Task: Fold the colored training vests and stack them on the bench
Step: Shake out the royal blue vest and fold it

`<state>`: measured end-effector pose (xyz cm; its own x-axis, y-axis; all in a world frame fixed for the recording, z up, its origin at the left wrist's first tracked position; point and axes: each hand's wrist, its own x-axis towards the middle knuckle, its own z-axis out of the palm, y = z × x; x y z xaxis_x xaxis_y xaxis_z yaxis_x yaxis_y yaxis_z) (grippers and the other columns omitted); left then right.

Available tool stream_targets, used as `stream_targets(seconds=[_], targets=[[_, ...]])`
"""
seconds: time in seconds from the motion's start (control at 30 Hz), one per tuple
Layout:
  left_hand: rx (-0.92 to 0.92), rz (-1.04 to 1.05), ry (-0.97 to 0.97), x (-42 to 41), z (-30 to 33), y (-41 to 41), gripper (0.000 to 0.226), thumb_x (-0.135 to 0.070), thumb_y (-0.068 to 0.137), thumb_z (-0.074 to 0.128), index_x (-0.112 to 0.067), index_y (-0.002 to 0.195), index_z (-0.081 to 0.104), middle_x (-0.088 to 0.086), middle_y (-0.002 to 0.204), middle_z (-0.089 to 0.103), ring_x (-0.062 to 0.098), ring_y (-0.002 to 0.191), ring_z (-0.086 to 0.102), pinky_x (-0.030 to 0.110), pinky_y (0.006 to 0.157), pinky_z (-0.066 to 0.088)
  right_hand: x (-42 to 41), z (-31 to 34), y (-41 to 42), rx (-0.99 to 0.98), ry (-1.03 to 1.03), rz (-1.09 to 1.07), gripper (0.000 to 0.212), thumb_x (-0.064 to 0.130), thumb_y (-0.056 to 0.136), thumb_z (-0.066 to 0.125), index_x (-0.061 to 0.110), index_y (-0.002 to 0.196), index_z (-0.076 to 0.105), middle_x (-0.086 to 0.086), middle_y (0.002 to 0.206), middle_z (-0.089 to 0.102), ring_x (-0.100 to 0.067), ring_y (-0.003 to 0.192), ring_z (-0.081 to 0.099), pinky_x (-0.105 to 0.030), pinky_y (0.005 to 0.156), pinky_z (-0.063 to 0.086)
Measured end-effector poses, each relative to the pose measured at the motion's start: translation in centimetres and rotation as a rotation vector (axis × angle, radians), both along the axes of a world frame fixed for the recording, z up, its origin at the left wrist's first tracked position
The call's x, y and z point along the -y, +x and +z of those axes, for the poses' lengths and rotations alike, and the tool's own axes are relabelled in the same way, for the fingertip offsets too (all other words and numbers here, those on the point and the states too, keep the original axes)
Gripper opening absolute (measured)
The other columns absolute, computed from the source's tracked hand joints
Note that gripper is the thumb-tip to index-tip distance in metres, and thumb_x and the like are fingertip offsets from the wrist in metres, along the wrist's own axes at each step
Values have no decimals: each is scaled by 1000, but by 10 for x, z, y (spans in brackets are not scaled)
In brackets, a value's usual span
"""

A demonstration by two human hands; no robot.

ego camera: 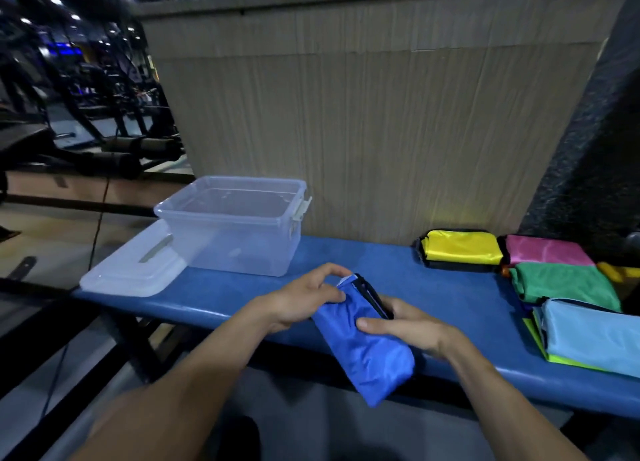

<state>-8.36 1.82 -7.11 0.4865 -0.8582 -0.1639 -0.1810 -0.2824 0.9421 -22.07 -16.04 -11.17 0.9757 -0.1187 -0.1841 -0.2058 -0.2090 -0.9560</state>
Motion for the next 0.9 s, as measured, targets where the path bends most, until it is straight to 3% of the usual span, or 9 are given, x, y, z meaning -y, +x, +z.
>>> stream_targets(seconds=[0.1,0.17,0.37,0.5,0.6,0.67,0.73,0.8,0.9], targets=[[-20,-27,-50,-17,2,15,38,-18,89,61,-22,126,56,17,102,74,19,88,65,36,84,48,-13,3,7,71,26,-1,46,33,79,82,13,118,67,-3,112,74,-21,106,69,-43,96,54],[-65,-14,-88,-31,-2,30,36,-13,93,60,-21,128,55,22,112,72,21,94,67,36,89,49,-23,7,18,109,-31,-50,50,39,76,83,9,112,67,-5,105,72,-18,98,68,-48,93,52],[-100,80,-262,-66,26,96,34,-2,101,52,-17,131,56,9,104,75,15,92,70,29,83,54,-61,67,91,185,-205,-41,51,48,73,79,6,97,64,-5,86,64,-13,81,60,-39,77,45],[7,321,-469,-87,71,169,23,-15,101,58,-18,122,66,11,115,74,18,102,69,33,87,53,-83,132,176,207,-126,-43,31,26,87,79,6,109,70,-18,108,74,-28,101,73,-45,90,56],[123,686,-603,-113,75,231,22,-23,105,52,-14,114,70,-4,110,74,15,107,68,30,88,52,-97,160,254,131,1,-120,27,21,90,73,0,107,71,-17,102,77,-28,89,75,-39,81,60],[409,936,-458,-131,46,269,19,-21,102,55,-16,114,69,-13,107,69,14,109,64,28,90,48,-104,161,307,76,48,-195,30,22,88,75,-1,107,71,-17,95,77,-26,77,74,-36,69,60],[559,1015,-258,-139,17,292,29,-27,98,57,-15,123,65,-8,118,64,19,119,58,35,99,47,-108,149,357,-6,99,-237,24,20,90,72,2,105,70,-13,84,75,-22,65,72,-32,60,60],[428,1045,-193,-136,2,299,41,-33,98,56,-17,136,59,3,136,58,22,126,54,37,107,43,-112,127,396,-99,146,-252,14,18,94,64,7,103,66,-10,78,72,-20,59,69,-29,51,59],[317,1118,-266,-131,-2,301,39,-23,98,55,-22,137,58,-2,137,55,8,115,52,23,101,37,-114,92,432,-211,169,-279,13,17,97,59,7,102,65,-11,77,73,-23,61,69,-34,48,59]])
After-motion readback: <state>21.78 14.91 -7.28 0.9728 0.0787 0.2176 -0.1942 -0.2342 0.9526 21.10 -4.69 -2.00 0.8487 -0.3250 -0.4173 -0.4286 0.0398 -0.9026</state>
